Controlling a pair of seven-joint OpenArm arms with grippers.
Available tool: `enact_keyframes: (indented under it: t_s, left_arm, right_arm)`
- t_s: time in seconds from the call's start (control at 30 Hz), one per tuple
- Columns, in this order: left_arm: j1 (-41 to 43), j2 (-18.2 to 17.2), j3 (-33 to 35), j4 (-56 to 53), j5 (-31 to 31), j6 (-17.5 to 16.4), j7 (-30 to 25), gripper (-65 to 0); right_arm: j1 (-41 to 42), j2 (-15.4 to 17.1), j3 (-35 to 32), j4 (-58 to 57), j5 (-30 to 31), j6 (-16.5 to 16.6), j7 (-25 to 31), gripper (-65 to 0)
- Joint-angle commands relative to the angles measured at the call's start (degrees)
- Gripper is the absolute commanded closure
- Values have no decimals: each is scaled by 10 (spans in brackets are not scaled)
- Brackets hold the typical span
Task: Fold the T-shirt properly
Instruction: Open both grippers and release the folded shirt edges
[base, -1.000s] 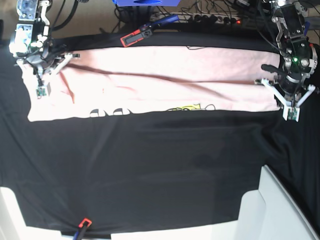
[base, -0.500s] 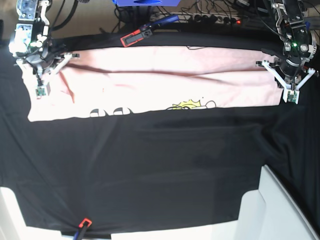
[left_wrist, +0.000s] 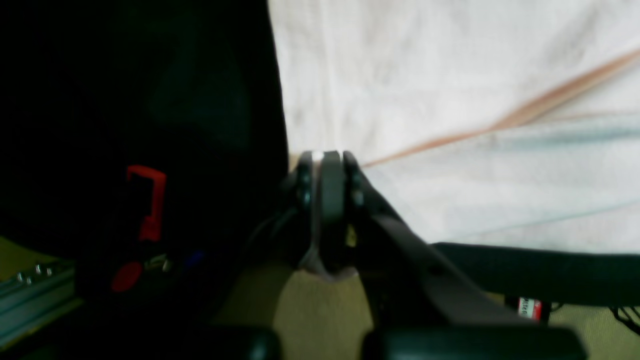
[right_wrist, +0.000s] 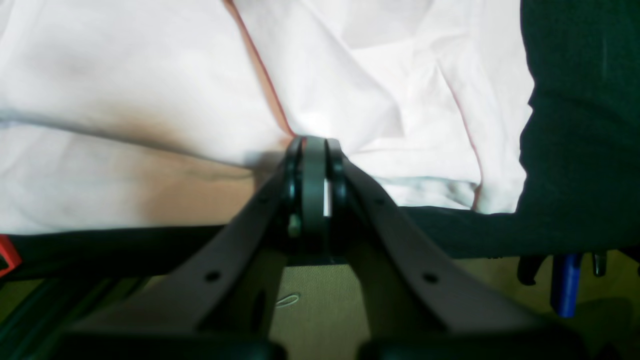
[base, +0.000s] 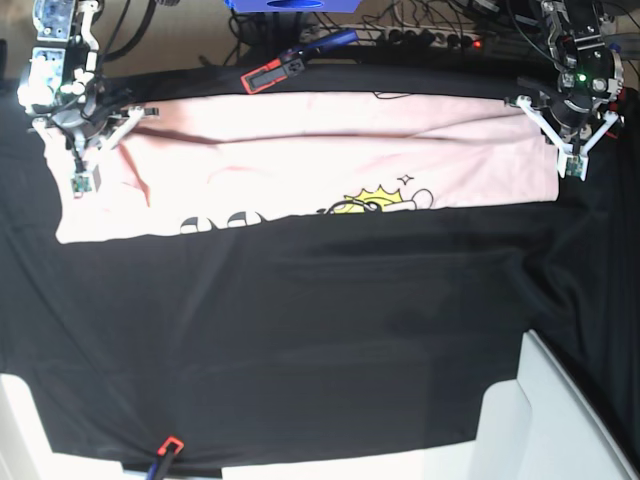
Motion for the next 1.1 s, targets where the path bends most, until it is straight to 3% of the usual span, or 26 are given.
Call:
enact_keyframes:
  t_s: [0.0, 0.13, 0.43, 0.77, 1.07]
  left_arm:
    - [-1, -8, -4, 3, 2, 9, -15, 0]
    - [-18, -8, -4, -13, 2, 38, -20, 0]
    - [-59, -5, 0, -24, 2, 39, -20, 0]
    - [-60, -5, 3, -44, 2, 39, -20, 0]
    - [-60, -4, 3, -49, 2, 39, -20, 0]
  right_arm:
    - [1, 5, 3, 10, 0, -2, 8, -3]
    - [1, 8, 4, 10, 0, -2, 8, -3]
    - [2, 9, 4, 10, -1, -3, 4, -3]
    - [7, 29, 40, 3, -1, -3, 3, -3]
    - [22, 25, 40, -55, -1, -1, 10, -3]
